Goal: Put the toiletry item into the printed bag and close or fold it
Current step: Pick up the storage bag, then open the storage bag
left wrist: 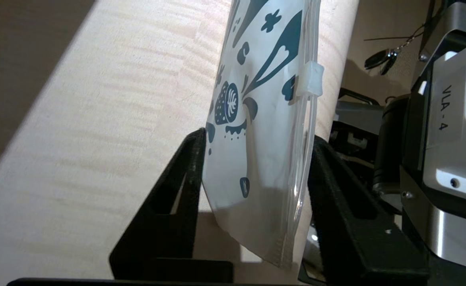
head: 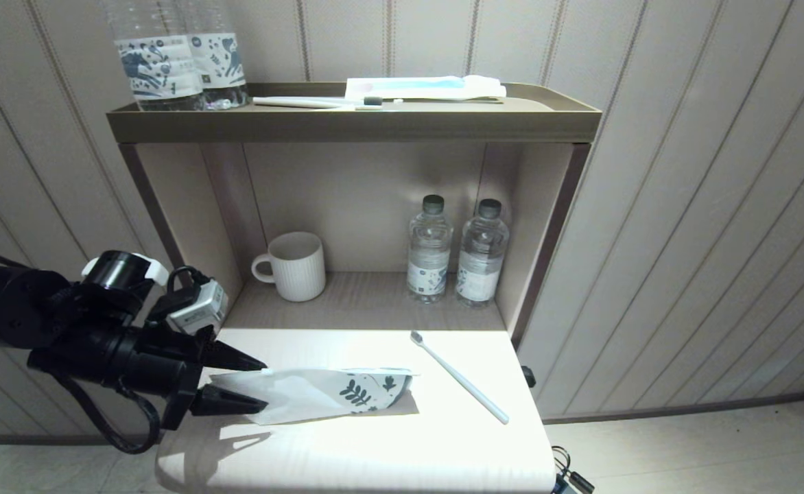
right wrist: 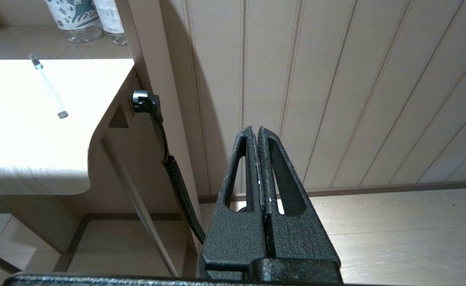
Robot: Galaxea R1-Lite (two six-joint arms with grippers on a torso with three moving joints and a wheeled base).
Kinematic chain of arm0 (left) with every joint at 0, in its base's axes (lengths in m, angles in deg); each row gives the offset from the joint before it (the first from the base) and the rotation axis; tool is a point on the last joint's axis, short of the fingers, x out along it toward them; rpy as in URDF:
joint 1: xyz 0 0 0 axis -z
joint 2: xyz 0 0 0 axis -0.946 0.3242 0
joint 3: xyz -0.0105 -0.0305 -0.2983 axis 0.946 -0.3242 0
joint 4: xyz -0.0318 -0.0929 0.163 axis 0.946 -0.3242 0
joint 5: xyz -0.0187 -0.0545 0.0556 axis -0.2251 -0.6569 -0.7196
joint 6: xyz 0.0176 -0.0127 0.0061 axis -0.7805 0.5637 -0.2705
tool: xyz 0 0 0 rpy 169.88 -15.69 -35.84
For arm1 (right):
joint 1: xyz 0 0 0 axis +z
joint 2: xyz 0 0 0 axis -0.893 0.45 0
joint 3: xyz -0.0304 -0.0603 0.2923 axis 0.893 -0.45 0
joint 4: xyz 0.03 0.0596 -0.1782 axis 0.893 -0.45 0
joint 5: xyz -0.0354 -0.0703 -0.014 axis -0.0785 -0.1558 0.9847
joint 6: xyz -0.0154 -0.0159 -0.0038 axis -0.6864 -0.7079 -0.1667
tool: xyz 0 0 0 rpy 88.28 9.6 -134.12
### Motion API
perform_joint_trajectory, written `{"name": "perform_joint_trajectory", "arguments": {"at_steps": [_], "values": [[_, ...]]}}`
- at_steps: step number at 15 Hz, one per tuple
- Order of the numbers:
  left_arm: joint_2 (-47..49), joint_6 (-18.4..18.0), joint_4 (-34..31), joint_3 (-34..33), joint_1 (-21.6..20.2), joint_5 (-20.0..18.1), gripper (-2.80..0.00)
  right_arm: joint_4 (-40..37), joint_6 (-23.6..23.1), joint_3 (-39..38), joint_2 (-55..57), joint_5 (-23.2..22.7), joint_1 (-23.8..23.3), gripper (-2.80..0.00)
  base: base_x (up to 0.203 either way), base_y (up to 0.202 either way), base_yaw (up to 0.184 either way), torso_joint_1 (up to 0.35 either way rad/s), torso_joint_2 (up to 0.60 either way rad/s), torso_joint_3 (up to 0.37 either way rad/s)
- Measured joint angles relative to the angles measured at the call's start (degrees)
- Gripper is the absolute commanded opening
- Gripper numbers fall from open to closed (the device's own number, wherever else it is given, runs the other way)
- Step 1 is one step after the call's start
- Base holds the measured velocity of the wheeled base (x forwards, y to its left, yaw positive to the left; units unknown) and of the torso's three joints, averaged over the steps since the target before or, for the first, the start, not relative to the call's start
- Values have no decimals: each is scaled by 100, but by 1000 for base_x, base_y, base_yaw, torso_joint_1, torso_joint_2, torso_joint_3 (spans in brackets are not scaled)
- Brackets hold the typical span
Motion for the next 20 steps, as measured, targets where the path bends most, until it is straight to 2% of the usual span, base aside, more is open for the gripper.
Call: {"name": "perform_joint_trajectory", "arguments": {"at_steps": [8,12,17,20], "values": [[68,-129,9,-163,38,7,-280,2,-1,0,0,0,0,-280,0,0,0,0,0,0],[-96,-60,-43,-34,44,-3,-280,-19,-6,0,0,0,0,-280,0,0,0,0,0,0],[-897,-17,-808,32,88,-27,-280,-127,-3,2,0,6,0,-280,0,0,0,0,0,0],[-1475,95,-1289,187,102,271,-280,-132,26,31,17,-27,17,-280,0,0,0,0,0,0]]}}
